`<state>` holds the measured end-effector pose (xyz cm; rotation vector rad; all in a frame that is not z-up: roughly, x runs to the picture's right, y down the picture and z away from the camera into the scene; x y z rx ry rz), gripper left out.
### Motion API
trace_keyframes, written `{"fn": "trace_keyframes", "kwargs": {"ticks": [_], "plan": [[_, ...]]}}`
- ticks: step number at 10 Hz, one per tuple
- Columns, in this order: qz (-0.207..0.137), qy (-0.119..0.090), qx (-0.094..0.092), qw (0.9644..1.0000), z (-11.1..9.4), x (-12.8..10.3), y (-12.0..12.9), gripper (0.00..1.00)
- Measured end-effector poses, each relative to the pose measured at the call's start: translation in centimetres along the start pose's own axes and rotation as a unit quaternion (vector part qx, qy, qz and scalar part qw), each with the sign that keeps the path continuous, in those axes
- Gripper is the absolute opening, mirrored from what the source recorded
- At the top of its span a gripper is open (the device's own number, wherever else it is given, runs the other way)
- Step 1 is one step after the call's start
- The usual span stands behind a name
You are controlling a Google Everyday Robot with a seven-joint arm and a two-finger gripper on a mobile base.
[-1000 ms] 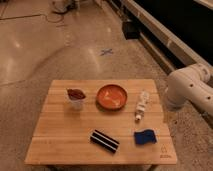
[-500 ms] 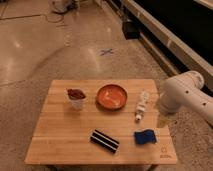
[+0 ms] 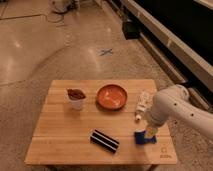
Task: Push the eraser across the table
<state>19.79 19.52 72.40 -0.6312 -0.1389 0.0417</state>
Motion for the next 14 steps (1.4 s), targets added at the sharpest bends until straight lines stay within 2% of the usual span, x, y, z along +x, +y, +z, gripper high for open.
{"fn": "trace_keyframes", "kwargs": {"ticks": [4,7,14], "plan": [[-0.033,-0.012,0.001,0.9994,4.4,-2.1,1.6,0.65],[-0.056,-0.019,-0.005,0.9983,6.6,-3.8,2.6,0.65],[-0.057,-0.017,-0.004,0.9982,6.7,-3.8,2.6,0.65]]}}
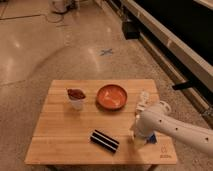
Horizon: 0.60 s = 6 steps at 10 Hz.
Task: Push the eraser across the table
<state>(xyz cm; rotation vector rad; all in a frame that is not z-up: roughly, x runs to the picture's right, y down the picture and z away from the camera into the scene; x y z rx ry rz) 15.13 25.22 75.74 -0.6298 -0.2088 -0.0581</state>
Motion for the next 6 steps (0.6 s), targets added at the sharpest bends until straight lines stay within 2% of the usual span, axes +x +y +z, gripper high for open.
{"fn": "trace_keyframes", "kwargs": {"ticks": [2,3,4,6], "plan": [[-0.006,-0.001,-0.002,1.0,0.4,-0.1,0.9,0.63],[-0.009,-0.003,-0.004,0.9999,0.7,-0.3,1.5,0.56],[-0.012,-0.006,-0.006,0.9999,1.0,-0.5,2.1,0.48],[-0.021,-0.014,-0.013,0.9996,2.1,-1.3,3.7,0.26]]}}
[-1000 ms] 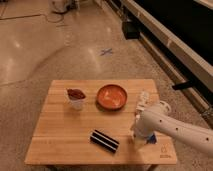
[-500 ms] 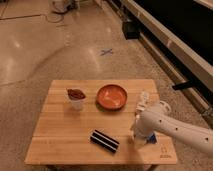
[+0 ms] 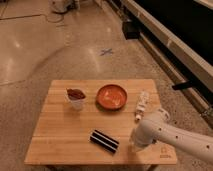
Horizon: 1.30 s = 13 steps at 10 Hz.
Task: Push the eraser across the table
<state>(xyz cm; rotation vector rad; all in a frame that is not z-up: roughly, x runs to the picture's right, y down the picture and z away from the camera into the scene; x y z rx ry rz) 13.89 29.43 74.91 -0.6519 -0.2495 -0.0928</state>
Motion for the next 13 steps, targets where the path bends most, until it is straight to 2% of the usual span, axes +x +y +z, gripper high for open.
{"fn": "trace_keyframes", "kwargs": {"ticks": [1,2,8,13], "plan": [[-0.004,-0.004,-0.003,1.0,0.5,-0.4,0.4,0.18],[-0.008,-0.007,-0.006,0.9999,0.9,-0.9,0.7,0.15],[-0.036,-0.028,-0.013,0.9989,2.0,-4.4,-0.6,0.14],[-0.069,-0.042,-0.018,0.9966,2.6,-7.9,-2.0,0.14]]}}
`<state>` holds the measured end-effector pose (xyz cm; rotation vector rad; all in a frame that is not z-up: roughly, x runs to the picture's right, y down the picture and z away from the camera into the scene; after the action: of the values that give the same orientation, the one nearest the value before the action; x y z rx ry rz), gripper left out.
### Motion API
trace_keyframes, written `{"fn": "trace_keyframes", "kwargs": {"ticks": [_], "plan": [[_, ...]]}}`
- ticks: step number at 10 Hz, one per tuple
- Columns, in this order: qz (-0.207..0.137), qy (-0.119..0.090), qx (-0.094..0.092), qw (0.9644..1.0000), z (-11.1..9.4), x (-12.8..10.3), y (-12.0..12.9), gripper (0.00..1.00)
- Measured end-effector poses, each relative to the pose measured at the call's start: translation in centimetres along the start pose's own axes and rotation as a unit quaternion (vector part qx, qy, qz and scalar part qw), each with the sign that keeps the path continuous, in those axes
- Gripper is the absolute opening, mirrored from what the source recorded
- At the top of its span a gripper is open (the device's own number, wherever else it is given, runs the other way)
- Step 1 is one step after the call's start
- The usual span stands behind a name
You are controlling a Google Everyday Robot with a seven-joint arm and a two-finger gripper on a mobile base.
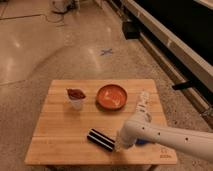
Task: Push the eraser across the table
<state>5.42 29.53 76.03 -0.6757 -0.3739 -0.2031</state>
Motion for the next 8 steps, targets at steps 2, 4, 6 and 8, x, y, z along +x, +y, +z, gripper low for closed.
{"fn": "trace_keyframes", "kwargs": {"ticks": [2,4,6,8], "plan": [[-0.013,-0.002,-0.001,0.9999,0.2,-1.2,-1.0,0.14],[-0.024,-0.003,-0.003,0.9997,0.5,-2.5,-2.1,0.14],[-0.035,-0.006,-0.004,0.9994,0.9,-3.9,-3.0,0.14],[-0.045,-0.009,-0.008,0.9989,1.6,-5.1,-3.8,0.14]]}}
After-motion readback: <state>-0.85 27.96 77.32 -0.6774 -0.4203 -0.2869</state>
